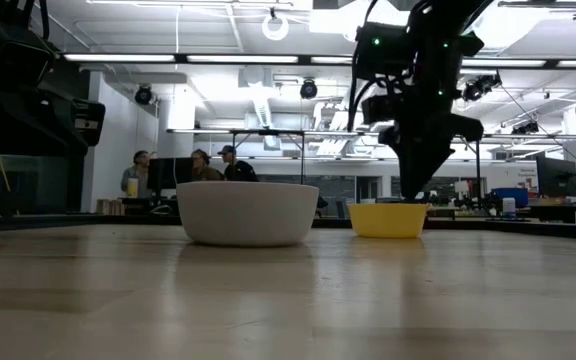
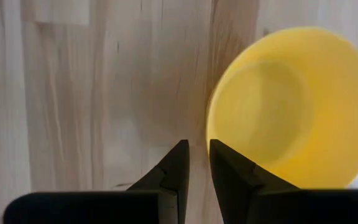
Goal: Nest bowls inside each other
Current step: Stack the yellow bowl on top of the pink bowl
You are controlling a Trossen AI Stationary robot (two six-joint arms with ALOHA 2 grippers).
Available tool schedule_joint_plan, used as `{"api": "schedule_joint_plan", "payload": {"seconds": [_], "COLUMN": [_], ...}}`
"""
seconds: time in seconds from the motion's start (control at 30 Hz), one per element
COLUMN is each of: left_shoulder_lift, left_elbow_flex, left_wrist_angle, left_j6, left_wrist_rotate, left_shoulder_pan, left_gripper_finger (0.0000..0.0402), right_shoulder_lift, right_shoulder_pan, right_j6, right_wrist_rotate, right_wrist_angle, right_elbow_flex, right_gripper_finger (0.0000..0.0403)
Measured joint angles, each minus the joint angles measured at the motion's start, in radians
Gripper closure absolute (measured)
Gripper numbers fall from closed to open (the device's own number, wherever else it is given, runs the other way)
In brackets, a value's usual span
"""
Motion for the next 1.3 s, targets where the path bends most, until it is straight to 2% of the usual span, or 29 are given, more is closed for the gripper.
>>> {"api": "schedule_joint_plan", "payload": {"seconds": [0.3,0.7,1.07,1.3], "left_shoulder_lift": [0.0,0.0,0.0,0.0], "left_elbow_flex": [0.0,0.0,0.0,0.0], "left_wrist_angle": [0.0,0.0,0.0,0.0], "left_j6": [0.0,0.0,0.0,0.0], "left_wrist_rotate": [0.0,0.0,0.0,0.0], "left_shoulder_pan": [0.0,0.0,0.0,0.0], "left_gripper_finger": [0.032,0.032,0.032,0.032], "right_shoulder_lift": [-0.001,0.061,0.055,0.054], "right_shoulder_pan": [0.0,-0.014,-0.019,-0.057], "right_j6": [-0.002,-0.027,-0.092,-0.112], "right_wrist_rotate": [0.0,0.0,0.061,0.084], "right_wrist_angle": [0.008,0.069,0.151,0.143], "right_elbow_flex": [0.001,0.001,0.002,0.039], "right_gripper_finger": [0.0346,0.0346,0.0346,0.0346]}}
